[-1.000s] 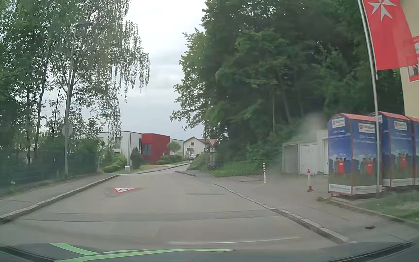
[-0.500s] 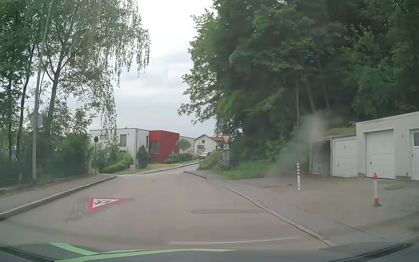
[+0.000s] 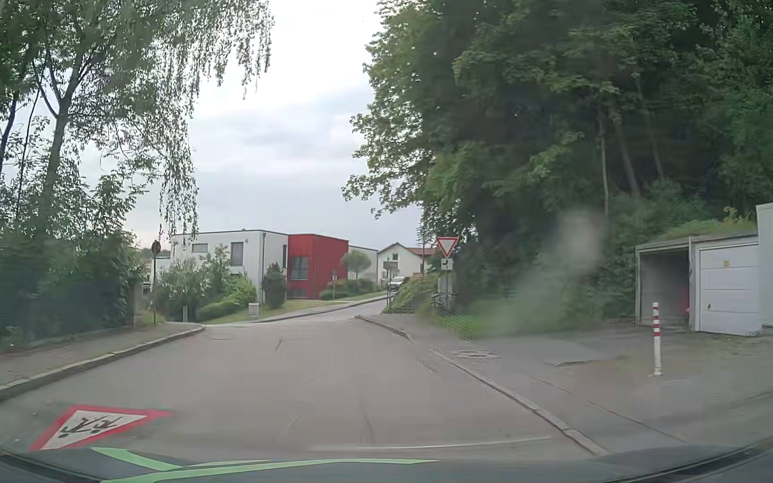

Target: Follow the waypoints while adhering to traffic rules and regulations

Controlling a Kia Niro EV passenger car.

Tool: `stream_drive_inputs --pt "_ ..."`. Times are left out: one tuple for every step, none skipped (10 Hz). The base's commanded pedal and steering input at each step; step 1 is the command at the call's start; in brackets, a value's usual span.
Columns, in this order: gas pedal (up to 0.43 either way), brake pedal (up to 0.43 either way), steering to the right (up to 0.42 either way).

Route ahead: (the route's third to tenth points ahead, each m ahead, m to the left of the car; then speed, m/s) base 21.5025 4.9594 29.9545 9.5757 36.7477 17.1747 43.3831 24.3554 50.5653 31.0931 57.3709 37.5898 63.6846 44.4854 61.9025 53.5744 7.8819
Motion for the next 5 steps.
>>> stream_drive_inputs --pt "0.000 0.000 -0.041" --pt "0.000 0.000 -0.041" --pt "0.000 0.000 -0.041" --pt "0.000 0.000 -0.040" --pt "0.000 0.006 -0.041"
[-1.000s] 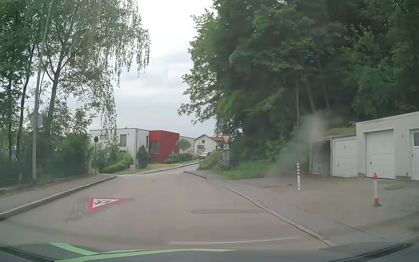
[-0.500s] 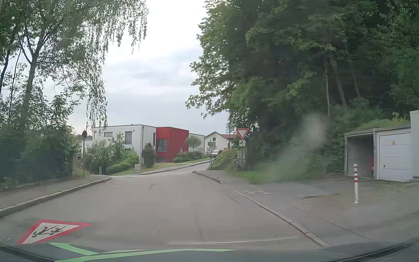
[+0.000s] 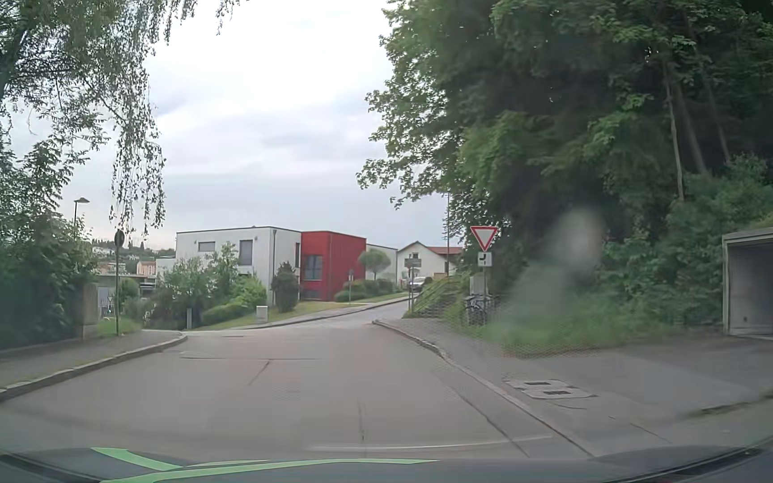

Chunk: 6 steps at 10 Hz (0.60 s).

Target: Follow the waypoints while adhering to traffic rules and regulations

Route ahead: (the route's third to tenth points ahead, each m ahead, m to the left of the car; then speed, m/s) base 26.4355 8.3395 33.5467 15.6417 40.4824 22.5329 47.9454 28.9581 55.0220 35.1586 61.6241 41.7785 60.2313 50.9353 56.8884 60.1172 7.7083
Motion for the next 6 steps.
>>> stream_drive_inputs --pt "0.000 0.055 -0.041" --pt "0.000 0.067 -0.041" --pt "0.000 0.085 -0.040" --pt "0.000 0.085 -0.041" --pt "0.000 0.085 -0.041" --pt "0.000 0.085 -0.041"
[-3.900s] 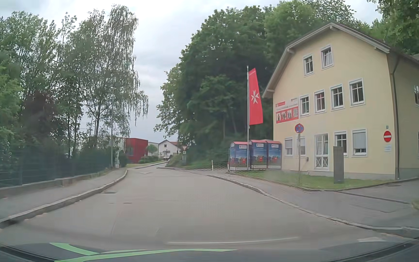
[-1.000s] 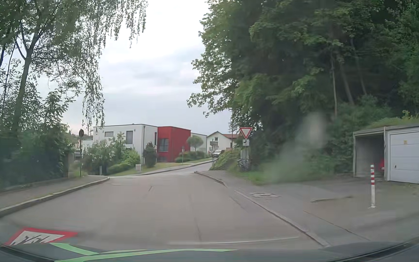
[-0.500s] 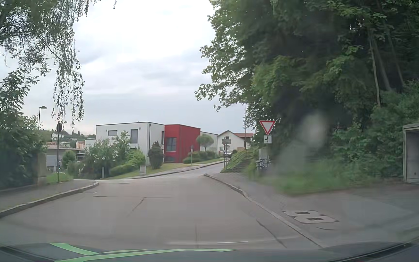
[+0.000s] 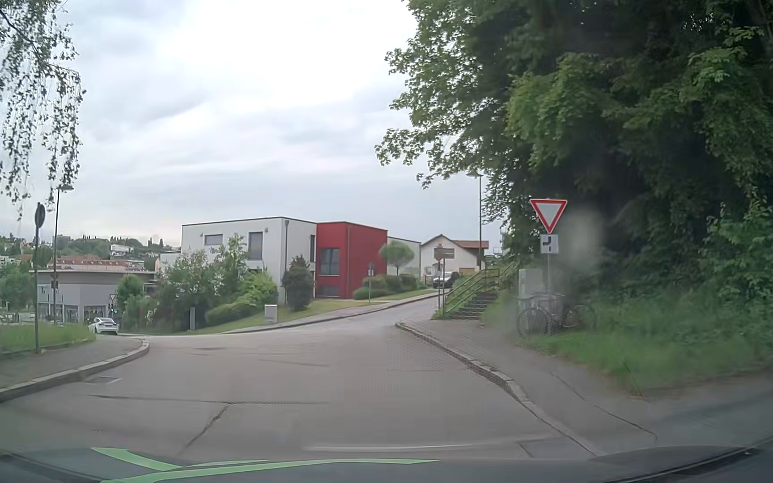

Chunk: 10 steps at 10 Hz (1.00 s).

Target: Follow the waypoints while adhering to traffic rules and regulations

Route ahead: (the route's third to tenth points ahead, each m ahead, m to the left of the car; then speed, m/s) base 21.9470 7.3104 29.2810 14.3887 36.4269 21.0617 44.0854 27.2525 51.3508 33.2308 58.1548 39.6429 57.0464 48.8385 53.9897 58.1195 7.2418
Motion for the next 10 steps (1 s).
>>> stream_drive_inputs --pt "0.000 0.085 -0.041" --pt "0.000 0.085 -0.041" --pt "0.000 0.091 -0.042" --pt "0.000 0.091 -0.045" --pt "0.000 0.098 -0.050" --pt "0.000 0.091 -0.053" --pt "0.000 0.104 -0.052" --pt "0.000 0.116 -0.052" --pt "0.000 0.122 -0.054" --pt "0.000 0.128 -0.059"
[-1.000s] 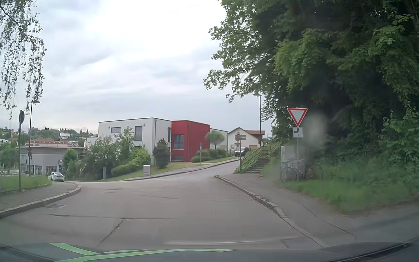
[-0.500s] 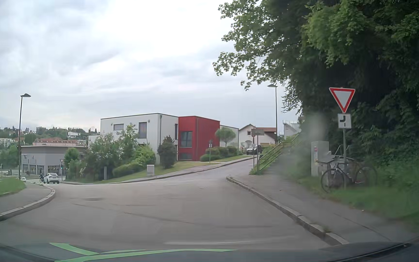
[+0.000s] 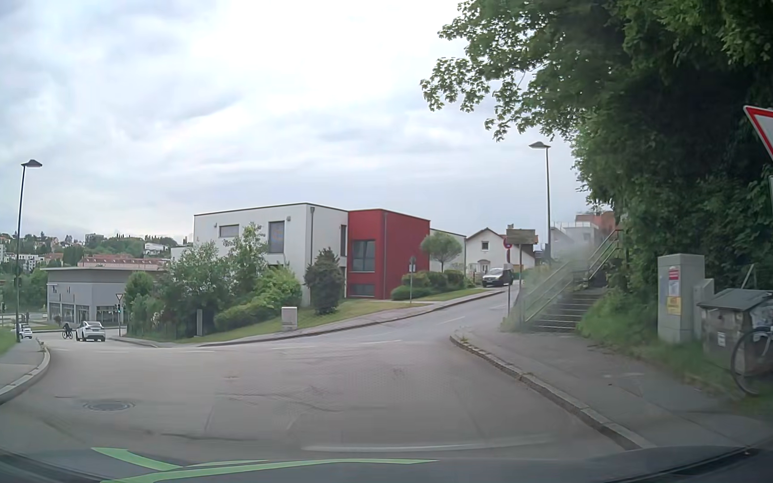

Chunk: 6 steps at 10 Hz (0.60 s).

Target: Follow the waypoints while adhering to traffic rules and regulations

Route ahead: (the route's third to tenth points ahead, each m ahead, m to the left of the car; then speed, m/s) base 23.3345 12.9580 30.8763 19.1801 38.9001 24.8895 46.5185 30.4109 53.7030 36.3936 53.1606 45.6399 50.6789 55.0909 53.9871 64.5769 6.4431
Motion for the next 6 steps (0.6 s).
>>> stream_drive_inputs --pt "0.000 0.140 -0.064" --pt "0.000 0.171 -0.066" --pt "0.000 0.183 -0.067" --pt "0.000 0.183 -0.067" --pt "0.000 0.189 -0.072" --pt "0.000 0.189 -0.079"
